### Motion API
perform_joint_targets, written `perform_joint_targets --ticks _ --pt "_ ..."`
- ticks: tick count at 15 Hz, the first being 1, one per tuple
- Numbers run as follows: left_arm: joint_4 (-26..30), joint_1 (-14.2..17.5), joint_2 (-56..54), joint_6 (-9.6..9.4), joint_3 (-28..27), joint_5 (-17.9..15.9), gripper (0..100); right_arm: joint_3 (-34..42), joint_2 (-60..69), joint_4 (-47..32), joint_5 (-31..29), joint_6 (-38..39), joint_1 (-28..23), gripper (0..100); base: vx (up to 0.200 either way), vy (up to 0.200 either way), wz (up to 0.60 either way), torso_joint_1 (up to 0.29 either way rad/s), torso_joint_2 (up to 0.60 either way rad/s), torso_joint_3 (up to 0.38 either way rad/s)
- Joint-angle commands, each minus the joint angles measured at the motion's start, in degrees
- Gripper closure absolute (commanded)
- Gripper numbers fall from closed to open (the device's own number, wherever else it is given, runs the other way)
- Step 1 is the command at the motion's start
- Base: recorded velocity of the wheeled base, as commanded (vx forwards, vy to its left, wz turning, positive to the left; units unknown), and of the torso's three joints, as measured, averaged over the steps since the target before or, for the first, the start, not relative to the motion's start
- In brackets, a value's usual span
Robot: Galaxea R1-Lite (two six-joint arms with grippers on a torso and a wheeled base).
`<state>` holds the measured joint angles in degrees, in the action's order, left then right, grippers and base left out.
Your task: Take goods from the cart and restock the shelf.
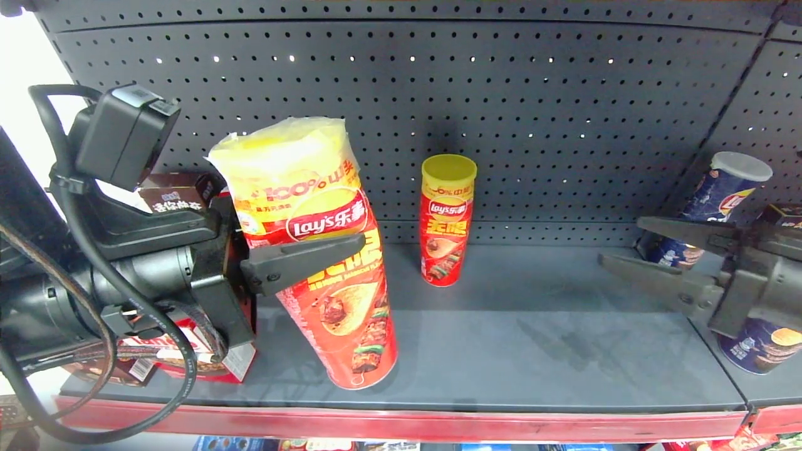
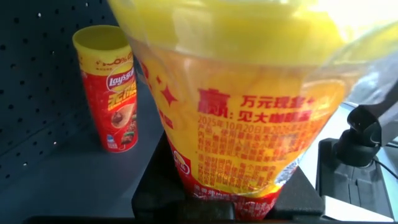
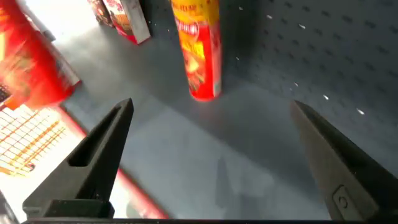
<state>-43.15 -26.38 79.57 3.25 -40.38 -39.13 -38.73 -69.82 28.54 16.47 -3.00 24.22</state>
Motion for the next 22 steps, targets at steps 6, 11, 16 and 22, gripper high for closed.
perform_joint_targets --ticks 6,11,16,22 --pt "-0.1 0.0 0.0 0.0 0.4 -0.2 100 -7.2 -24.1 18.5 26.1 -5.7 -2.8 0 0.0 0.0 0.0 0.0 0.0 0.0" --pt "-1.7 -0.2 0.3 0.08 0.5 -0.6 100 -16.6 -30.7 21.4 37.1 -5.6 -4.8 0 0.0 0.0 0.0 0.0 0.0 0.0" --pt "-1.7 -0.2 0.3 0.08 0.4 -0.6 100 -22.8 -37.0 21.1 37.1 -5.6 -4.4 0 0.0 0.0 0.0 0.0 0.0 0.0" --pt "-1.9 -0.2 0.3 0.08 0.9 -0.6 100 -26.9 -46.0 21.3 37.1 -5.5 -4.8 0 0.0 0.0 0.0 0.0 0.0 0.0"
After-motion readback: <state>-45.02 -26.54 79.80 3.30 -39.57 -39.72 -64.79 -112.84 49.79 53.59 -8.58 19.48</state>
